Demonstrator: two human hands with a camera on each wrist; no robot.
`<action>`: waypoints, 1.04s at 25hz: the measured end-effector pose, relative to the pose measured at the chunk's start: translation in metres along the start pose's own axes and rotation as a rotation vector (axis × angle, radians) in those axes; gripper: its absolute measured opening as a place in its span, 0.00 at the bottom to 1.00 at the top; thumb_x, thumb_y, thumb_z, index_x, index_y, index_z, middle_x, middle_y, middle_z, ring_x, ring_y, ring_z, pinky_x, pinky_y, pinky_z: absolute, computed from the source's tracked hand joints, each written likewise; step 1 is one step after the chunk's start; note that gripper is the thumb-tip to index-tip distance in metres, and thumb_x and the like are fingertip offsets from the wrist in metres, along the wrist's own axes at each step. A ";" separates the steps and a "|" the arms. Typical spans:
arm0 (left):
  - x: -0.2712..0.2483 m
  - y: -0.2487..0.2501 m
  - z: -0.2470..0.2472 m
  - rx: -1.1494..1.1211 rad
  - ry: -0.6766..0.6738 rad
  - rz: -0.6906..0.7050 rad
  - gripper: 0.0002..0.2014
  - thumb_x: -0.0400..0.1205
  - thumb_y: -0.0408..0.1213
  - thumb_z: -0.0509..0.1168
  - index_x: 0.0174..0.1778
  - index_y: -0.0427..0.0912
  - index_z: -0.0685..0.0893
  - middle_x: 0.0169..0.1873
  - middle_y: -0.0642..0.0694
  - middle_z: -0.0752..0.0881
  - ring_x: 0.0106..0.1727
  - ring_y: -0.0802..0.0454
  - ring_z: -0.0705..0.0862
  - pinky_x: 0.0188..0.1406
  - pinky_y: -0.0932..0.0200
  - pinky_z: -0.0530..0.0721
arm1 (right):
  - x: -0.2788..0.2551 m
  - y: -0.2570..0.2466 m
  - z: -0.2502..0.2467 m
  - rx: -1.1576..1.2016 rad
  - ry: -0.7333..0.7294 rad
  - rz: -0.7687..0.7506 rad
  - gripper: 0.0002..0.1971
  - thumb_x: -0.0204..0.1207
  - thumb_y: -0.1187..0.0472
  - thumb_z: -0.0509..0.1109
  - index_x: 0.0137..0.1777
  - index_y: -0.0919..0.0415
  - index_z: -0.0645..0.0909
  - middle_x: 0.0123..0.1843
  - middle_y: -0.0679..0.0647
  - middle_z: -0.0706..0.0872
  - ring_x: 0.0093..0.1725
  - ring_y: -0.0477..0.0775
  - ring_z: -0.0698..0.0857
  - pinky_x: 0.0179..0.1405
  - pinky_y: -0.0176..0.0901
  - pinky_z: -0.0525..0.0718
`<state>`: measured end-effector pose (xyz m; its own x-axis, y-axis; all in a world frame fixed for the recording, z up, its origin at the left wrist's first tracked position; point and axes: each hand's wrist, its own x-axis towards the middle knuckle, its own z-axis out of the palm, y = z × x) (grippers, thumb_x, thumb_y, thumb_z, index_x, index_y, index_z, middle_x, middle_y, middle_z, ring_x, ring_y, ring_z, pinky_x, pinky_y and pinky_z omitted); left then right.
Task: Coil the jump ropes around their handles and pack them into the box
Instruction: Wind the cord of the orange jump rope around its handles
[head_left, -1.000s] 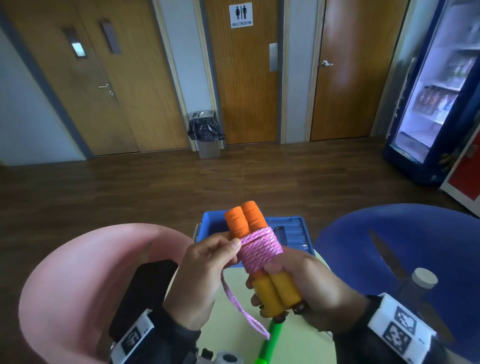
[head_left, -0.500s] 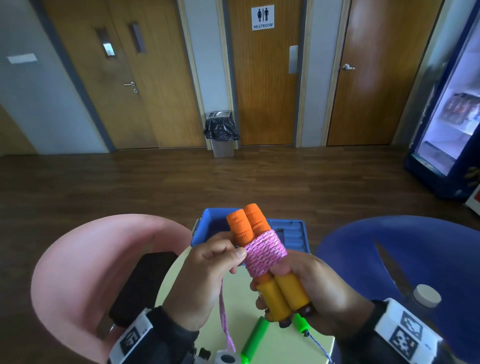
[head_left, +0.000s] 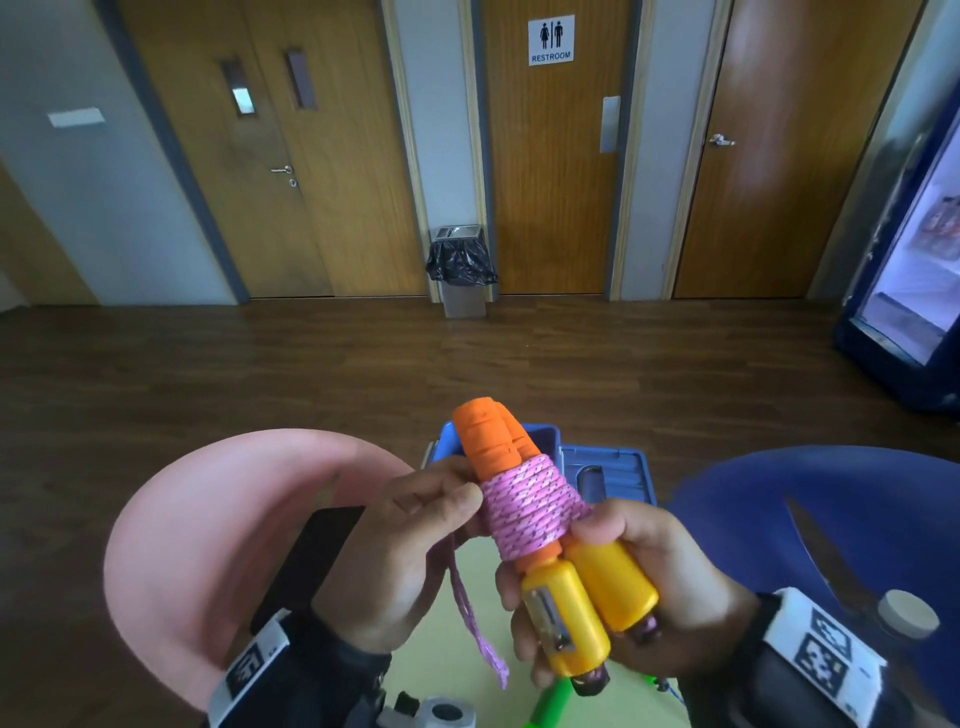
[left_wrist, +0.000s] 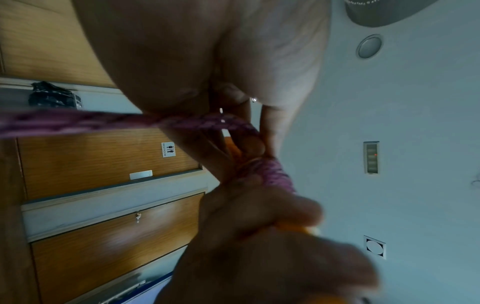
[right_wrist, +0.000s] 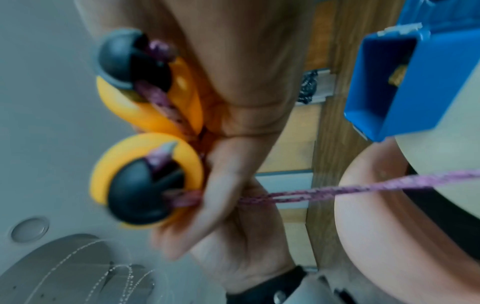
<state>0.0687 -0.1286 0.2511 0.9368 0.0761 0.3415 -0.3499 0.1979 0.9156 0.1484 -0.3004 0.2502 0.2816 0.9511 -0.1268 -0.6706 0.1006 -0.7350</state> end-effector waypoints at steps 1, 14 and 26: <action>0.000 0.004 -0.011 -0.011 0.003 -0.003 0.10 0.82 0.41 0.67 0.39 0.42 0.90 0.36 0.45 0.89 0.36 0.49 0.87 0.42 0.60 0.85 | 0.009 0.002 0.009 0.010 -0.045 0.006 0.23 0.74 0.52 0.62 0.61 0.69 0.80 0.54 0.65 0.85 0.50 0.66 0.88 0.52 0.56 0.87; -0.018 0.029 -0.136 0.441 0.476 -0.045 0.24 0.70 0.56 0.72 0.24 0.41 0.72 0.21 0.44 0.72 0.29 0.47 0.71 0.34 0.45 0.73 | 0.134 0.041 0.085 -0.572 0.439 -0.127 0.22 0.72 0.48 0.67 0.59 0.64 0.79 0.47 0.70 0.85 0.32 0.56 0.84 0.28 0.42 0.81; -0.032 0.059 -0.189 0.349 0.384 -0.075 0.22 0.67 0.59 0.71 0.26 0.41 0.82 0.32 0.32 0.85 0.40 0.29 0.84 0.50 0.34 0.84 | 0.162 0.052 0.114 -0.208 0.374 -0.094 0.23 0.76 0.46 0.69 0.50 0.68 0.90 0.49 0.72 0.86 0.42 0.69 0.86 0.41 0.59 0.89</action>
<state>0.0173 0.0655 0.2543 0.8680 0.4401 0.2298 -0.1990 -0.1157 0.9731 0.0811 -0.1082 0.2671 0.5896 0.7657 -0.2569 -0.4884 0.0847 -0.8685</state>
